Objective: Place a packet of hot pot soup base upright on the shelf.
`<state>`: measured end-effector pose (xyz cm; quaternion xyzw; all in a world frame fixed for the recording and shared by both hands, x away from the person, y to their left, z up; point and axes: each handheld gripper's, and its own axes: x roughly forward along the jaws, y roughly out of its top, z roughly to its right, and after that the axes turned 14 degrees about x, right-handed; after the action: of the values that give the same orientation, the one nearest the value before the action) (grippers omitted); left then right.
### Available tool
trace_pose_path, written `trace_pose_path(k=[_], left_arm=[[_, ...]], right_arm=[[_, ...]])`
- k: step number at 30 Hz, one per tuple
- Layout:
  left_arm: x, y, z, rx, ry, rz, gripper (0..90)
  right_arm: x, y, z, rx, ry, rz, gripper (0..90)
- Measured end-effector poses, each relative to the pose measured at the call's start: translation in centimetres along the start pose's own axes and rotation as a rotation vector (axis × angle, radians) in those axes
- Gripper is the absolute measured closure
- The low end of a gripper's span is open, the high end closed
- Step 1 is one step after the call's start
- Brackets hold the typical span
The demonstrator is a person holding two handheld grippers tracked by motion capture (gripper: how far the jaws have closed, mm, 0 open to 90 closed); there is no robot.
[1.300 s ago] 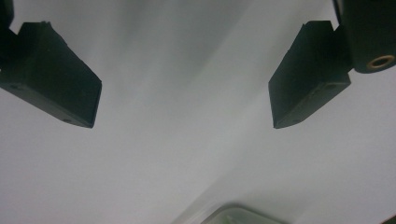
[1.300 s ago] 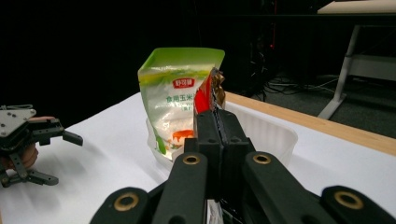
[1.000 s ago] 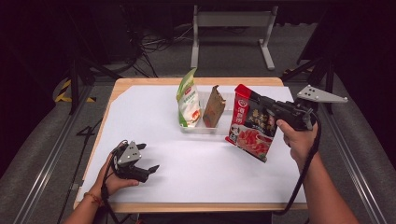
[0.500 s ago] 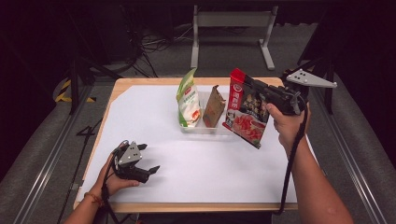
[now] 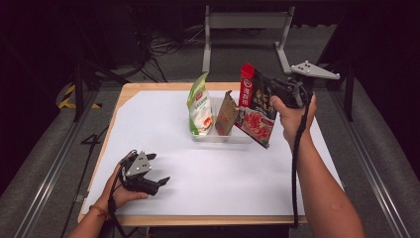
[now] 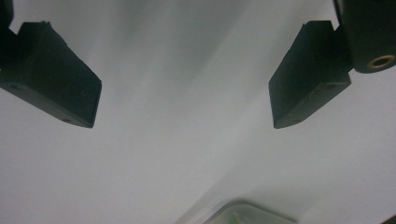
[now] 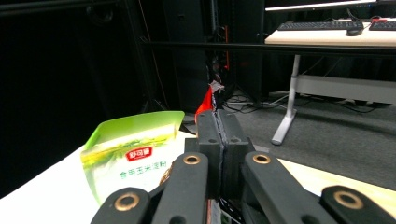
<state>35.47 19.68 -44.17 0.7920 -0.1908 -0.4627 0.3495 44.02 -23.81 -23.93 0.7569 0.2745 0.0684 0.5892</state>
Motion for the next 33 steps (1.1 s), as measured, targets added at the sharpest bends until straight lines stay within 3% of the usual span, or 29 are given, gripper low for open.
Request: trace_pose_path(k=[12,20,25,33], left_arm=[[0.0,-0.1,-0.1,0.000,-0.007,0.001,10.1],[-0.1,-0.2,-0.1,0.000,-0.010,0.006,10.1],[-0.1,-0.3,-0.1,-0.003,-0.012,0.006,10.1],[-0.1,-0.2,-0.1,0.001,-0.015,0.005,10.1]], right_arm=[[3.9,0.7,-0.3,0.014,-0.102,-0.008,89.8],[6.2,1.1,-0.4,0.019,-0.135,-0.016,89.8],[7.4,0.7,0.0,0.050,-0.130,-0.023,89.9],[7.8,-0.4,0.2,0.040,-0.119,-0.042,89.8]])
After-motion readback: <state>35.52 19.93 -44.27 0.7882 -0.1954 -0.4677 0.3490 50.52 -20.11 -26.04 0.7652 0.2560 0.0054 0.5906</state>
